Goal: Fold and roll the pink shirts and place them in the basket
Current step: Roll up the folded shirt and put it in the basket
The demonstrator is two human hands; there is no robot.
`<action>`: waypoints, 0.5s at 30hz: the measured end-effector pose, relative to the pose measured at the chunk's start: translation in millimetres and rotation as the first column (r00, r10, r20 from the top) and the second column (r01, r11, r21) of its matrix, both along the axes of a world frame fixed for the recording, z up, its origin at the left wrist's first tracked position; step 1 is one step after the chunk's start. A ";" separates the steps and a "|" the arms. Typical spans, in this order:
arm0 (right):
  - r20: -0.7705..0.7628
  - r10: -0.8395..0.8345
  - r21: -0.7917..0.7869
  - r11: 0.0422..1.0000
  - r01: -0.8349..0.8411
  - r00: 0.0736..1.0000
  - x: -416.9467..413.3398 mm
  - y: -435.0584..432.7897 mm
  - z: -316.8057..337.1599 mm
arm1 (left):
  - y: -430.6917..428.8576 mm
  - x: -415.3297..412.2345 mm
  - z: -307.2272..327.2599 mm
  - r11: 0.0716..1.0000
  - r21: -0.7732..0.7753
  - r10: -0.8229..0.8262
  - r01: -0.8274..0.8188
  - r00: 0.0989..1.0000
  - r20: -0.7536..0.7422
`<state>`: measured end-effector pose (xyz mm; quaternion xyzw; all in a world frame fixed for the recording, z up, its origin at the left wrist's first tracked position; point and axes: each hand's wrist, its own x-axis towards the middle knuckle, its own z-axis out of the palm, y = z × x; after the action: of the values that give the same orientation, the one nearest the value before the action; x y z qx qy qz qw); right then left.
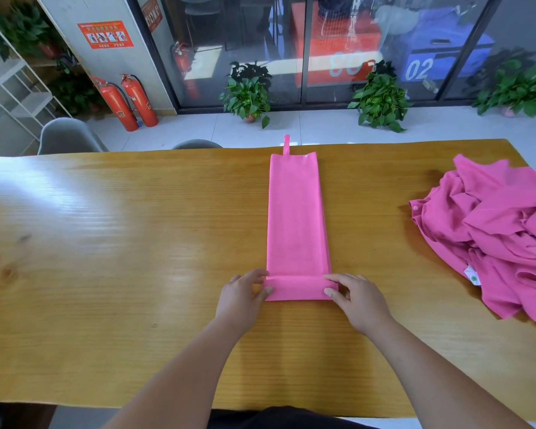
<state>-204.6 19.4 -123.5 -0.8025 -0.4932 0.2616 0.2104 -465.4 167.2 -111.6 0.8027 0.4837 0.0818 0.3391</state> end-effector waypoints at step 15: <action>0.385 0.025 0.232 0.965 -0.123 0.923 -11.7 -9.0 -2.9 | -12.1 2.2 -12.3 0.861 0.489 -0.132 0.140 0.990 -0.050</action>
<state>-216.3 10.4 -126.4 -0.7853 -0.5838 0.0450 0.2012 -463.3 155.0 -123.9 0.8951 0.3918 0.1718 0.1253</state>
